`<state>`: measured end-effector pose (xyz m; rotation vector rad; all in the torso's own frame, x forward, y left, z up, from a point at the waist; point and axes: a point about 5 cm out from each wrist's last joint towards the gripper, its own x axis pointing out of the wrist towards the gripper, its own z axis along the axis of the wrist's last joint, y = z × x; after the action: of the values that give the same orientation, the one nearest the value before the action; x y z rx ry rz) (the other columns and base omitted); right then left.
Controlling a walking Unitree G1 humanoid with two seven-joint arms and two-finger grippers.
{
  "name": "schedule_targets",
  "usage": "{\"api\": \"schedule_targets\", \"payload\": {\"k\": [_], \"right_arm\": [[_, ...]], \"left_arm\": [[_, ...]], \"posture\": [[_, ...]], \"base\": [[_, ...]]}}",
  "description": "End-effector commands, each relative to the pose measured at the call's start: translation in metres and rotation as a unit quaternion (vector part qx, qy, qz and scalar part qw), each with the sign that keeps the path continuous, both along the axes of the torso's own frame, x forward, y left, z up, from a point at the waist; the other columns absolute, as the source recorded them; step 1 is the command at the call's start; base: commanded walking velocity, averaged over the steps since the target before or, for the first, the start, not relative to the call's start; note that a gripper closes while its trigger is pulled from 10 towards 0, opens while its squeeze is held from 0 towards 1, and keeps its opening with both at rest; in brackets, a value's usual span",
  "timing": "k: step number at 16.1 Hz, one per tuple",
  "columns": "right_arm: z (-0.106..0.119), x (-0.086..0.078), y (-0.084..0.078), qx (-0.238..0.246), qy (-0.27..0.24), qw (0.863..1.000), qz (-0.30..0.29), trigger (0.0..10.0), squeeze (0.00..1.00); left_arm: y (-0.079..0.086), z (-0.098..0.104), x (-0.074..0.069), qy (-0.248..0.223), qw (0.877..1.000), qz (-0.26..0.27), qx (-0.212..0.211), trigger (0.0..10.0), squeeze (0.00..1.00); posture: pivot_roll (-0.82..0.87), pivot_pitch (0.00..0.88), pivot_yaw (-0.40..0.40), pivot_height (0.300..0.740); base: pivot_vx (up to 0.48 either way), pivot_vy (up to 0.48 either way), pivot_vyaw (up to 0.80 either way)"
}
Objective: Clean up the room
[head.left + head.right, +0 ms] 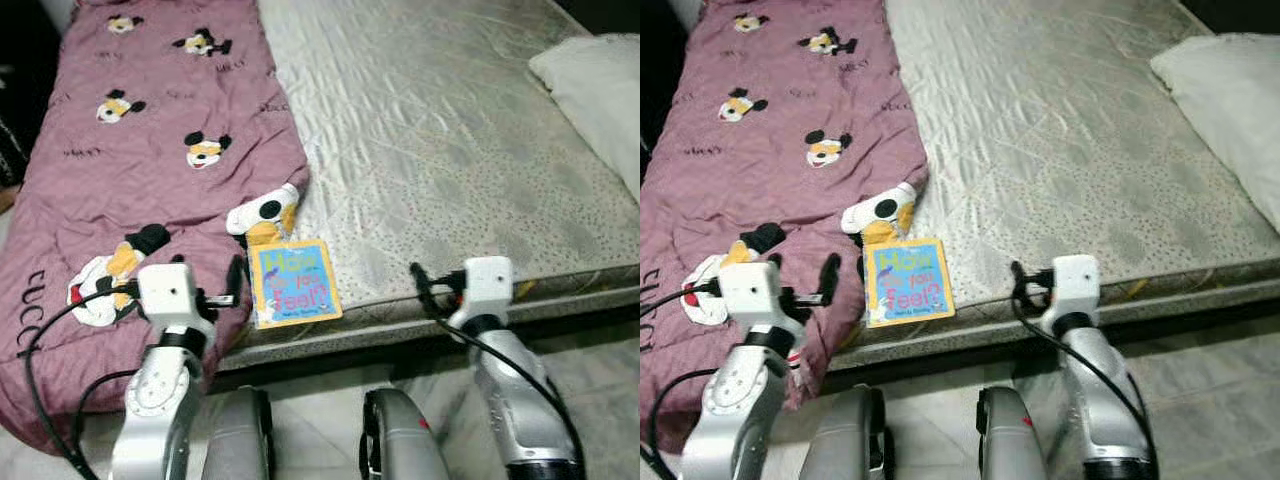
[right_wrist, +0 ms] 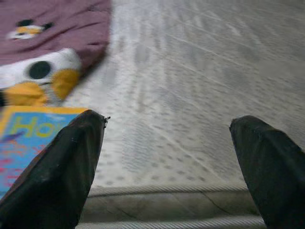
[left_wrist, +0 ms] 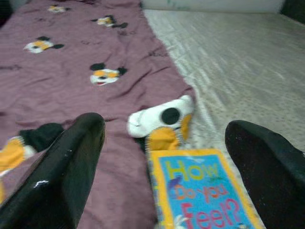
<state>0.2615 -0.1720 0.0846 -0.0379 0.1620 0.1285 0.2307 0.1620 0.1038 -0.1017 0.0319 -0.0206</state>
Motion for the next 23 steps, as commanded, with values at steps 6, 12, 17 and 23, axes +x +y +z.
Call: {"api": "schedule_targets", "payload": {"k": [6, 12, 17, 23], "right_arm": [[-0.0014, -0.0013, 0.0017, 0.003, 0.002, 1.0, 0.007, 10.0, 0.0], [-0.0013, -0.0007, 0.0037, 0.003, 0.001, 1.0, 0.016, 10.0, 0.0], [-0.0012, 0.0001, 0.0036, 0.003, 0.001, 1.0, 0.017, 10.0, 0.0], [-0.0004, 0.0012, 0.004, 0.003, -0.001, 1.0, 0.018, 10.0, 0.0]], "left_arm": [[0.0036, -0.005, -0.0008, 0.015, 1.0, 0.013, 0.003, 10.0, 0.0], [0.0032, -0.0017, -0.0001, 0.002, 1.0, 0.012, -0.007, 10.0, 0.0], [0.0025, -0.0014, 0.0006, 0.0, 1.0, 0.008, -0.01, 10.0, 0.0], [0.0017, -0.0012, 0.0015, -0.001, 1.0, 0.002, -0.012, 10.0, 0.0]], "posture": [[-0.02, 0.159, 0.046, 0.6], [-0.02, 0.167, 0.046, 0.58], [-0.03, 0.169, 0.047, 0.58], [-0.03, 0.169, 0.048, 0.58]], "base": [[0.0, 0.0, 0.0], [0.088, 0.0, 0.0], [0.314, 0.0, 0.0], [0.394, 0.0, 0.0]]}}
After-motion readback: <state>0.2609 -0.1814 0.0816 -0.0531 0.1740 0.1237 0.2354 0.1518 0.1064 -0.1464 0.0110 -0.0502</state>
